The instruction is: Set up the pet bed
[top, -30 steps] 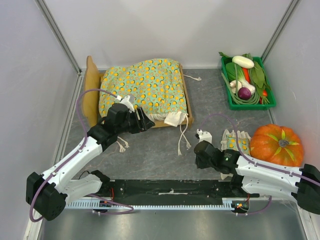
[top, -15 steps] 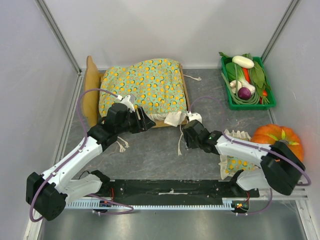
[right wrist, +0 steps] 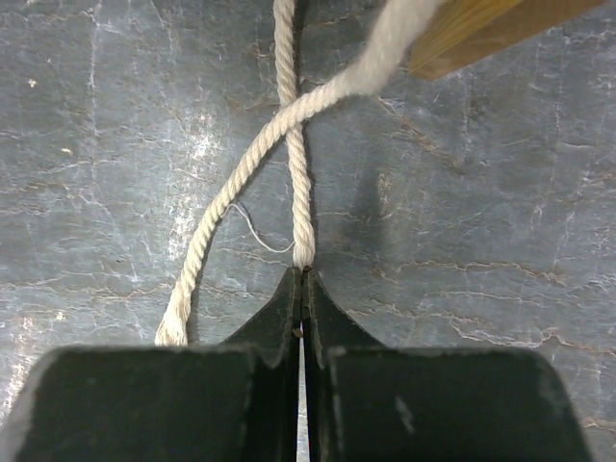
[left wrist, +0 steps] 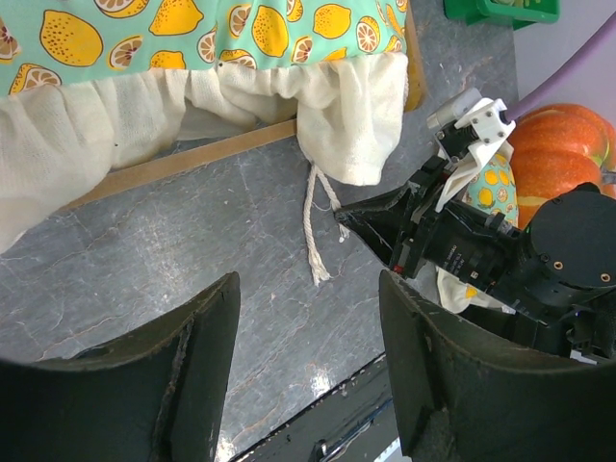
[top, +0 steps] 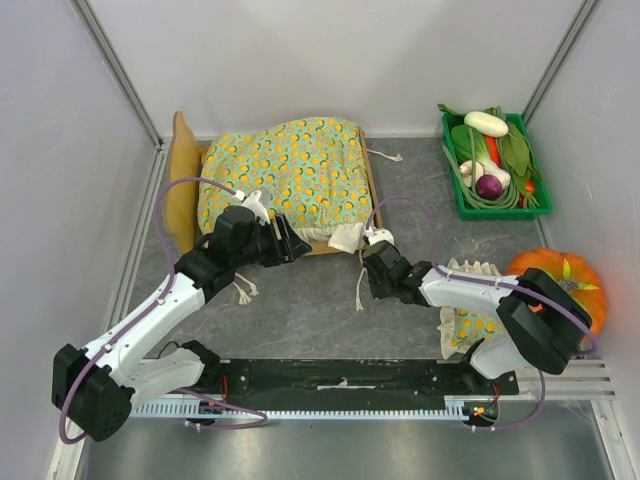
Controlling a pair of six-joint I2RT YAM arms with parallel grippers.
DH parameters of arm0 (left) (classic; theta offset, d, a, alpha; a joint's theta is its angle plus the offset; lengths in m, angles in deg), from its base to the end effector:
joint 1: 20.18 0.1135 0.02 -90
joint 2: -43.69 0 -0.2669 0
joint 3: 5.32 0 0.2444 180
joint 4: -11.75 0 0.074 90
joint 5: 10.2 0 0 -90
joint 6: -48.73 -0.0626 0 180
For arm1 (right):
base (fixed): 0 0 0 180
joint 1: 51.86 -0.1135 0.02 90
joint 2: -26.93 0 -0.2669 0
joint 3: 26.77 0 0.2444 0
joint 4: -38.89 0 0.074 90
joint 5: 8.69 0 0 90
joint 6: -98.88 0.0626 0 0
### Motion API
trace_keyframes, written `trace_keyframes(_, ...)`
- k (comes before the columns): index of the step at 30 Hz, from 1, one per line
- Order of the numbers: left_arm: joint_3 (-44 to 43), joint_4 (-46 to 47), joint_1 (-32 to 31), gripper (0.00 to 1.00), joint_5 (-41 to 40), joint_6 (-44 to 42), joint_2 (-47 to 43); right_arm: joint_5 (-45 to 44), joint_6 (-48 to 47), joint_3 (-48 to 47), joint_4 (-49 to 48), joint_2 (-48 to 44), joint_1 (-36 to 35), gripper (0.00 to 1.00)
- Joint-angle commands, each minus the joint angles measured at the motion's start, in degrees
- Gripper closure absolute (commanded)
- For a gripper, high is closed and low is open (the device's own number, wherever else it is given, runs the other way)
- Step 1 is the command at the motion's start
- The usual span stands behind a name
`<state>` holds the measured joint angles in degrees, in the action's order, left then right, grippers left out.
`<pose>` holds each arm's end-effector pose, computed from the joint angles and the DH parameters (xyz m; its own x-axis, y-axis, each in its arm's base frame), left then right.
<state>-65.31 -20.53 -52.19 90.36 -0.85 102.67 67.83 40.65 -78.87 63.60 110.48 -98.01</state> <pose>0.1997 -0.1384 0.2762 -0.7591 -0.2772 -0.5890 0.2124 0.7498 -0.6266 0.2001 0.1872 0.1392 -0.8111 -0.1052 -0.5754 -0.2168 0.9677 0.1286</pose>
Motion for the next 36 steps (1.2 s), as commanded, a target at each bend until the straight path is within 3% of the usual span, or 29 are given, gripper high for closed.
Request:
trace_keyframes(1, -0.36, 1.81, -0.25, 0.35, 0.86, -0.96, 0.26, 3.54, 1.27, 3.78, 1.54, -1.08, 0.01, 1.0)
trace_keyframes(10, 1.83, 3.12, -1.21, 0.31, 2.79, 0.53, 0.08, 11.1, 11.98, 11.52, 10.67, -26.76, -2.27, 1.0)
trace_keyframes(20, 2.36, 8.12, -9.63, 0.3, 3.58, 6.15, 3.16, 10.14, 12.27, 8.98, 11.21, -28.09, -3.86, 1.0)
trace_keyframes(24, 6.12, 15.14, -15.0, 0.3, 4.37, 14.57, 6.66, 10.57, 12.26, 8.97, 7.35, -27.83, -3.86, 1.0)
trace_keyframes(28, 11.93, 31.11, -17.21, 0.31, 5.77, 27.39, 10.17, 11.8, 13.4, 10.73, 2.96, -29.23, -3.95, 1.0)
trace_keyframes(36, 13.09, 49.51, -20.46, 0.35, 7.18, 37.97, 22.04, 11.63, 13.76, 13.19, 1.1, -33.54, -3.86, 1.0)
